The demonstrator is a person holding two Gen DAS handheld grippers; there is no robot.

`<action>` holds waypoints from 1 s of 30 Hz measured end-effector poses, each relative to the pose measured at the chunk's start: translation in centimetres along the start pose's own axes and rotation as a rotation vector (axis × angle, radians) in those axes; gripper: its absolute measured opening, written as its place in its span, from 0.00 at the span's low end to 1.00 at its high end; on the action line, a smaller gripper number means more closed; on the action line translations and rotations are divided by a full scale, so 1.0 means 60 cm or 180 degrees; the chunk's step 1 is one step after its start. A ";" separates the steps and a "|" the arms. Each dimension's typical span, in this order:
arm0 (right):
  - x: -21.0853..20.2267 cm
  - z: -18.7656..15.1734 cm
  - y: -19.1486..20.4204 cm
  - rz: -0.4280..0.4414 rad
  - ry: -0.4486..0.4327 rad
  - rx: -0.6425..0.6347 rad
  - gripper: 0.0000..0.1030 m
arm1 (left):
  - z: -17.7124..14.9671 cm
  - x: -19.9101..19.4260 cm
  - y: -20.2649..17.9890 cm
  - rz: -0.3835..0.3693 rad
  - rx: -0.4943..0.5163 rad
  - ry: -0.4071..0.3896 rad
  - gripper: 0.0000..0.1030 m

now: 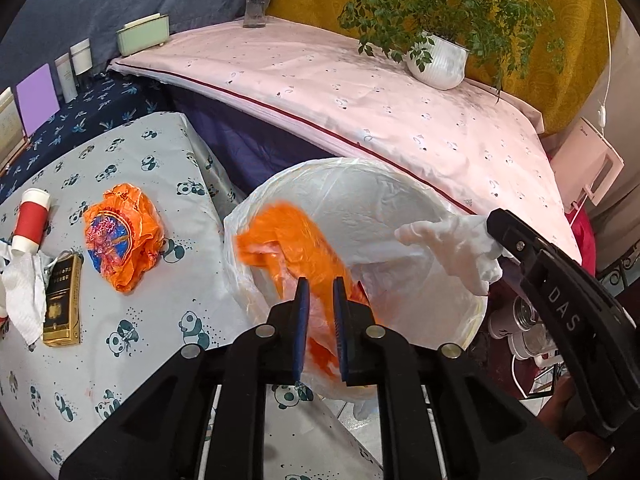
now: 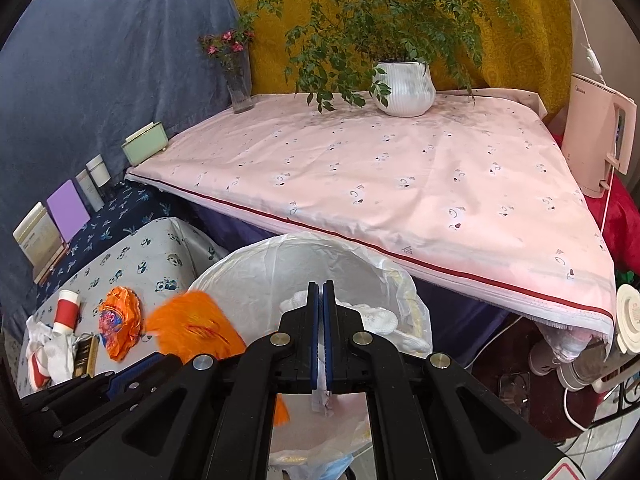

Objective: Collect trash
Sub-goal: 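Carry the bag and glove over the trash bin and open both tools, then move both open tools back over the table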

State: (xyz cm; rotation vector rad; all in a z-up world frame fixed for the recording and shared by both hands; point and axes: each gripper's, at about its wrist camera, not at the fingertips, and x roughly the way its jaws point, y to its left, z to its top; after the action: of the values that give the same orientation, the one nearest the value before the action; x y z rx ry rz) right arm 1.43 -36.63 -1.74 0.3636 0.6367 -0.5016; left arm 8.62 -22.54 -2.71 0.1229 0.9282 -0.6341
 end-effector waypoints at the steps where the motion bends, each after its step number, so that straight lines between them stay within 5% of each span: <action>1: 0.001 0.001 0.002 0.0016 0.0003 -0.0005 0.04 | 0.000 -0.001 0.001 0.0009 -0.0004 -0.0004 0.15; 3: -0.002 0.001 0.006 0.0012 -0.0024 -0.0020 0.05 | 0.000 -0.002 0.004 0.0027 -0.0025 -0.0017 0.31; 8: -0.006 0.005 0.014 0.0019 -0.0051 -0.0039 0.10 | 0.002 -0.012 0.011 0.0055 -0.0050 -0.0079 0.40; 30: -0.076 0.004 0.088 0.0131 -0.0240 -0.0203 0.32 | -0.022 -0.091 0.114 0.0235 -0.0447 -0.0279 0.50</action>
State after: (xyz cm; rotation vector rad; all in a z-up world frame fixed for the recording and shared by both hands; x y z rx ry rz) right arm 1.30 -30.93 2.26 0.2955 0.5698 -0.4525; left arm 9.16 -14.01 -0.40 0.0037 0.8765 -0.5006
